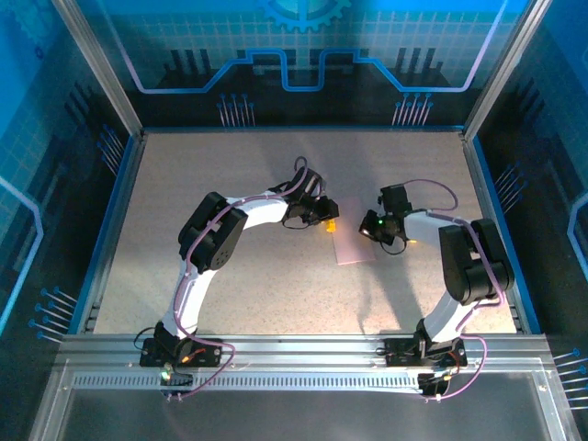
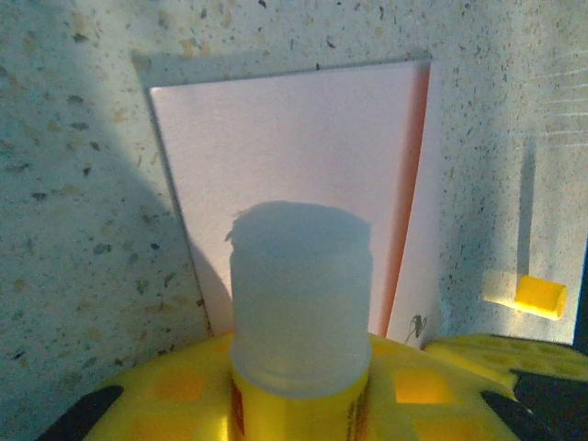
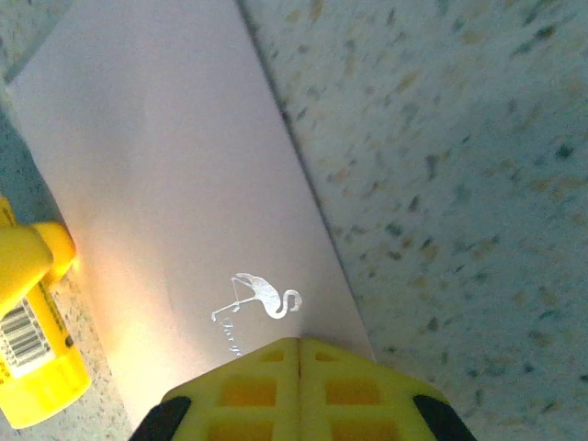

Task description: Place the letter into the envelope and seal it

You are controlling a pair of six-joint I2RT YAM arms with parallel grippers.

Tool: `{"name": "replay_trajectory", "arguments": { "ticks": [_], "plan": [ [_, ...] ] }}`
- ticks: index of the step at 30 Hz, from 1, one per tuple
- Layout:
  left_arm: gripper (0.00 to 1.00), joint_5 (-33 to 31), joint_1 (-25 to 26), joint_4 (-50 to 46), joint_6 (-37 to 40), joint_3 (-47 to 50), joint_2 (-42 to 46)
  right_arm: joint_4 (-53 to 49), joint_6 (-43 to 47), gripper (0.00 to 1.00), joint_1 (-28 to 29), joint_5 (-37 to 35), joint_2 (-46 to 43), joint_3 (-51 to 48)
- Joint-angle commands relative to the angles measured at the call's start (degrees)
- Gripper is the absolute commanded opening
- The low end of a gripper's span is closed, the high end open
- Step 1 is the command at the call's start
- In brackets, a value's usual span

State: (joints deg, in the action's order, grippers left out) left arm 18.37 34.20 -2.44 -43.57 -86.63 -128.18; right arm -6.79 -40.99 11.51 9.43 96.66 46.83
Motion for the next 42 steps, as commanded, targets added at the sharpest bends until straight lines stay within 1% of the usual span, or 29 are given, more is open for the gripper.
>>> {"name": "replay_trajectory", "arguments": {
  "ticks": [1,11,18,21,25,33,42],
  "plan": [
    [0.08,1.58,0.53,-0.29,-0.2,1.27,-1.72,-0.73,-1.23,0.0,2.69,1.11,0.66,-2.03],
    [0.08,1.86,0.52,-0.66,0.77,1.99,-1.56,1.21,-3.37,0.0,2.75,1.72,-0.08,-5.87],
    [0.08,1.93,0.55,-0.39,0.75,2.42,-2.05,3.5,-5.75,0.0,2.83,5.96,-2.95,-4.41],
    [0.08,2.02,0.53,-0.32,0.77,2.55,-2.07,3.92,-6.36,0.0,3.05,6.57,-3.43,-3.44],
    [0.08,2.06,0.53,-0.31,0.79,2.81,-2.08,5.08,-6.83,0.0,3.1,7.64,-1.91,-2.93],
    [0.08,2.02,0.52,-0.38,0.94,3.31,-1.86,9.66,-8.73,0.0,4.16,8.56,3.36,-4.91],
    [0.08,2.15,0.52,-0.33,0.85,3.7,-1.52,7.62,-7.67,0.0,4.21,6.84,3.95,-5.96]
  ]
}}
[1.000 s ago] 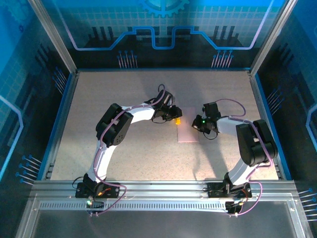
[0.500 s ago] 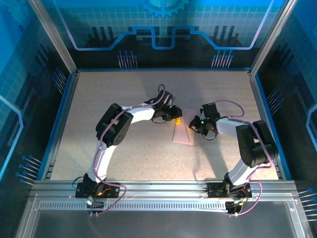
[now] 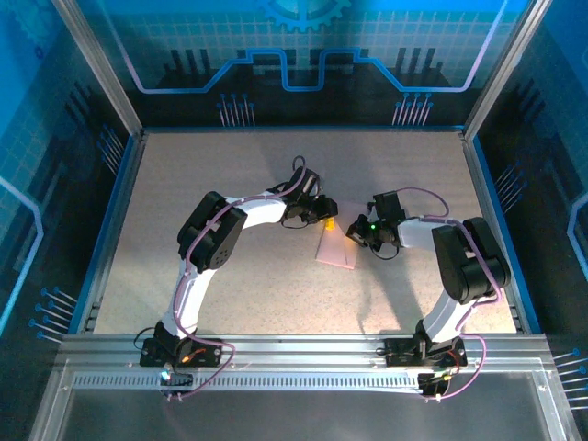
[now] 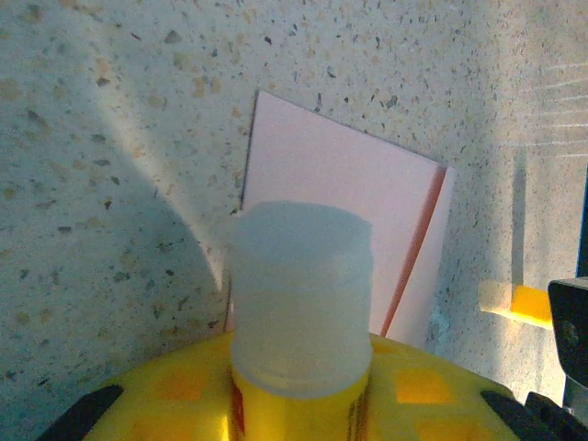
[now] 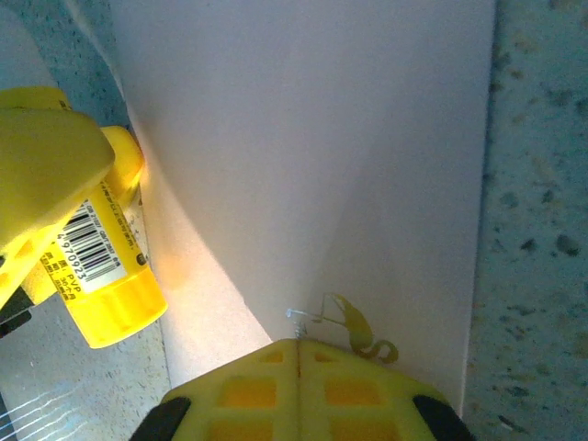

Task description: Place the letter into the envelope and seal it

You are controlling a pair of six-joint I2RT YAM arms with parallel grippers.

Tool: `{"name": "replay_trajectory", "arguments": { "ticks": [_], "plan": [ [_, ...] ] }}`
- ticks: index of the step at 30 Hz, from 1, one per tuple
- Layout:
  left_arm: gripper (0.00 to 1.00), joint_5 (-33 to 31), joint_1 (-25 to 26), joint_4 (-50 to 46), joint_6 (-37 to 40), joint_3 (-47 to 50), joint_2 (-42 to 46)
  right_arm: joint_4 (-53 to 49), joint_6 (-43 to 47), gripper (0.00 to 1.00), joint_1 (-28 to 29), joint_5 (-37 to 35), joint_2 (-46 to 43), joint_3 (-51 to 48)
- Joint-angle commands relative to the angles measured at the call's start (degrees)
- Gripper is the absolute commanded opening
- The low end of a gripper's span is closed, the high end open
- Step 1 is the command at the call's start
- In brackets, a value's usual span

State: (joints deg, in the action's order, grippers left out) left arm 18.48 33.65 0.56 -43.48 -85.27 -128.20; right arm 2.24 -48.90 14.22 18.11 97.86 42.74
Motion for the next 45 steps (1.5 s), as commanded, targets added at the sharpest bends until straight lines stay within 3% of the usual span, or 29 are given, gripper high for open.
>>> {"name": "replay_trajectory", "arguments": {
  "ticks": [1,22,35,45],
  "plan": [
    [0.08,2.0,1.07,-3.42,0.81,2.4,-1.43,-1.59,0.45,0.0,1.39,-1.99,2.62,-1.87],
    [0.07,0.83,1.17,0.16,-1.6,8.93,1.63,-3.12,-0.64,0.0,-0.71,1.73,-0.9,5.5],
    [0.05,0.33,1.31,0.63,-3.33,9.76,3.08,0.65,-2.25,0.0,0.01,1.47,4.22,0.55],
    [0.04,-0.63,1.52,0.0,-4.11,10.53,4.89,-0.11,-1.74,0.0,-0.8,1.79,3.06,1.92]
  ]
}}
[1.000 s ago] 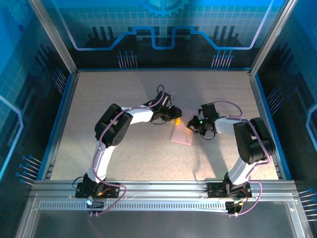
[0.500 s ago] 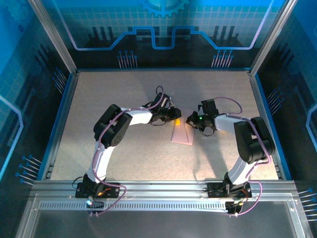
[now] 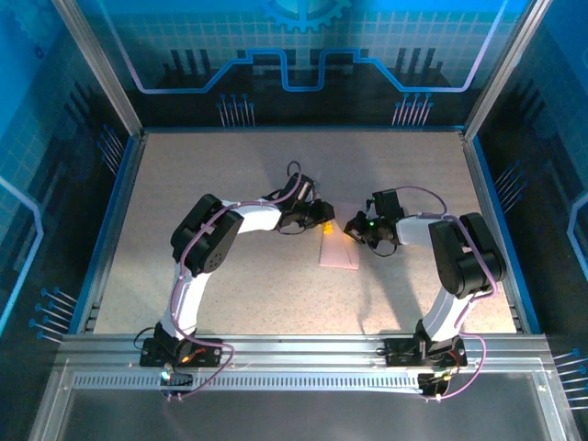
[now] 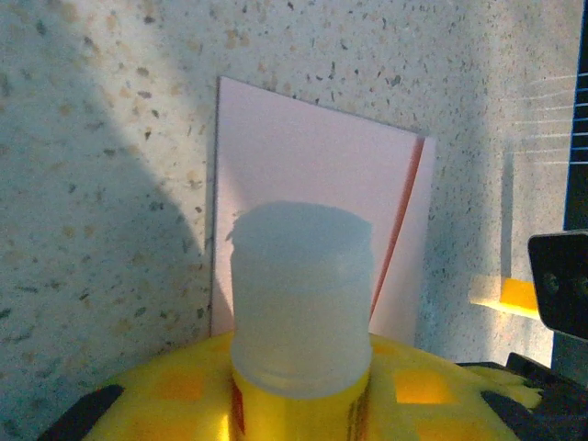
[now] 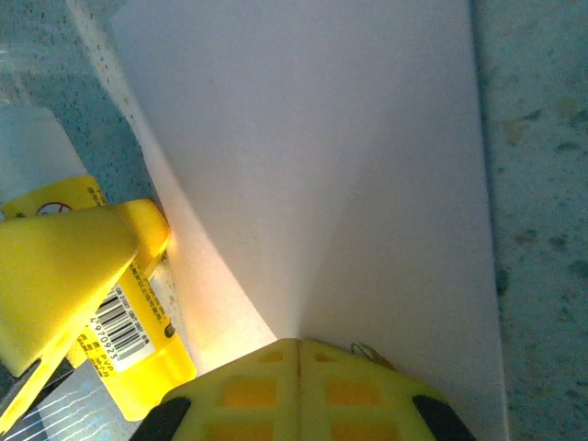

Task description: Place the letter into the envelope and seal it

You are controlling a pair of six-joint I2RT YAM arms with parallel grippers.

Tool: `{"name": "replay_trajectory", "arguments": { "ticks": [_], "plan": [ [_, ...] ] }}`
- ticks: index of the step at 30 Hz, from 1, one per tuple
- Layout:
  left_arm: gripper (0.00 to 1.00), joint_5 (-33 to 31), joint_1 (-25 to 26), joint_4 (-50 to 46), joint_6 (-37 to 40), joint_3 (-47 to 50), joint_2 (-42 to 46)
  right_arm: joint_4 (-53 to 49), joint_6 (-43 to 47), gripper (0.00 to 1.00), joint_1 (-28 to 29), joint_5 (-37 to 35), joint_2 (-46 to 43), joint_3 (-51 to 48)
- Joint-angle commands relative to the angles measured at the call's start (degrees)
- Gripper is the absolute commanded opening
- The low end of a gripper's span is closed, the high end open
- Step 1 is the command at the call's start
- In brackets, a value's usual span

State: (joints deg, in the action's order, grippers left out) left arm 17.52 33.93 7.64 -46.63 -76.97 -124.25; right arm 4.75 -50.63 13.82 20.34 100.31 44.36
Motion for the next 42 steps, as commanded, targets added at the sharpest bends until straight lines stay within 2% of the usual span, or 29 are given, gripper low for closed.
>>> {"name": "replay_trajectory", "arguments": {
  "ticks": [1,14,29,42],
  "plan": [
    [0.04,0.27,1.27,-7.06,-1.0,2.38,1.02,-2.86,0.01,0.0,-0.68,-0.24,0.16,0.87],
    [0.04,0.18,1.42,-7.69,-0.61,2.36,0.81,-7.48,3.0,0.0,-4.06,0.09,2.73,9.7],
    [0.04,0.07,1.44,-7.95,-0.57,2.03,0.72,-5.64,2.99,0.0,-4.5,-0.09,7.37,8.84],
    [0.04,-0.1,1.49,-7.7,-1.28,2.35,0.93,-6.64,2.6,0.0,-4.77,1.52,1.07,8.87]
  ]
}}
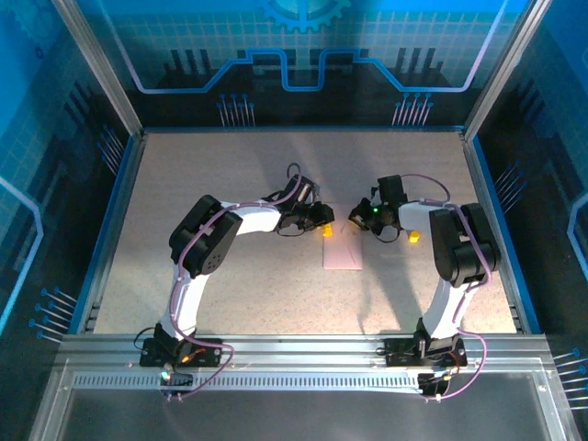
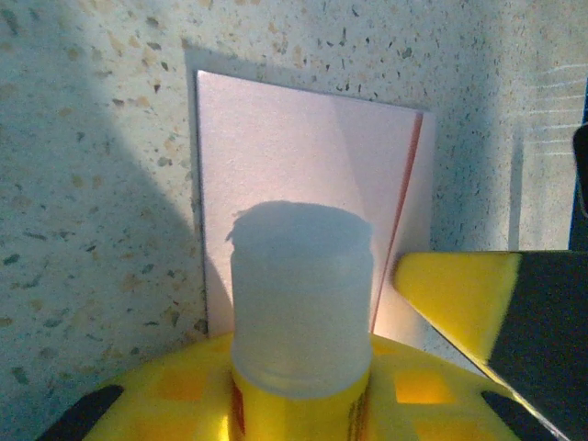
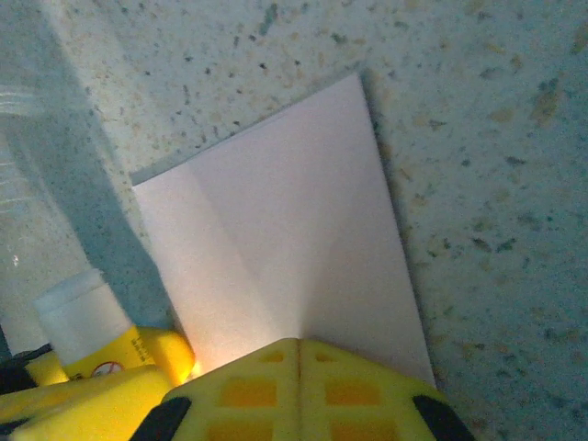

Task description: Place the letter into the envelope and seal it

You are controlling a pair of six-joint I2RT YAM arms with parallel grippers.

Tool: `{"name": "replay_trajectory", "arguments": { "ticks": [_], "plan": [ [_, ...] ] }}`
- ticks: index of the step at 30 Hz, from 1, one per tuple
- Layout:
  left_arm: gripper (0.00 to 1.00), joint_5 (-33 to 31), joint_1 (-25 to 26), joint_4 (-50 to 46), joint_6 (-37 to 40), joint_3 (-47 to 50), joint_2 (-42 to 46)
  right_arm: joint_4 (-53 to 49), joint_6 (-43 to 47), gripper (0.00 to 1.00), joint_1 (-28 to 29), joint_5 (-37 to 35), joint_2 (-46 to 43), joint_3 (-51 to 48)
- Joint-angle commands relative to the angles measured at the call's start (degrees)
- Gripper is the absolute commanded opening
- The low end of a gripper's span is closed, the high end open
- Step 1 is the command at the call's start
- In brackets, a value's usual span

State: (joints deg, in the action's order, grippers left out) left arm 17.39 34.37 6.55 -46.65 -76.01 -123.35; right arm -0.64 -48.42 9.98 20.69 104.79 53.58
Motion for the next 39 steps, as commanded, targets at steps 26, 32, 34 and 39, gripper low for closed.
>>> {"name": "replay_trajectory", "arguments": {
  "ticks": [26,32,34,39],
  "plan": [
    [0.01,0.16,1.15,-6.76,-1.09,1.0,0.42,1.41,-0.68,0.0,2.87,-0.71,-4.72,-11.19],
    [0.01,0.14,1.14,-6.88,-1.07,0.74,0.31,0.29,-0.49,0.0,2.78,-0.55,-6.37,-10.08],
    [0.01,0.03,1.17,-6.84,-1.08,0.83,0.3,-0.23,-0.61,0.0,2.81,-0.31,-7.43,-9.75],
    [0.0,0.01,1.23,-6.55,-1.53,1.06,0.26,-0.59,-1.75,0.0,3.06,0.1,-10.32,-10.19]
  ]
}}
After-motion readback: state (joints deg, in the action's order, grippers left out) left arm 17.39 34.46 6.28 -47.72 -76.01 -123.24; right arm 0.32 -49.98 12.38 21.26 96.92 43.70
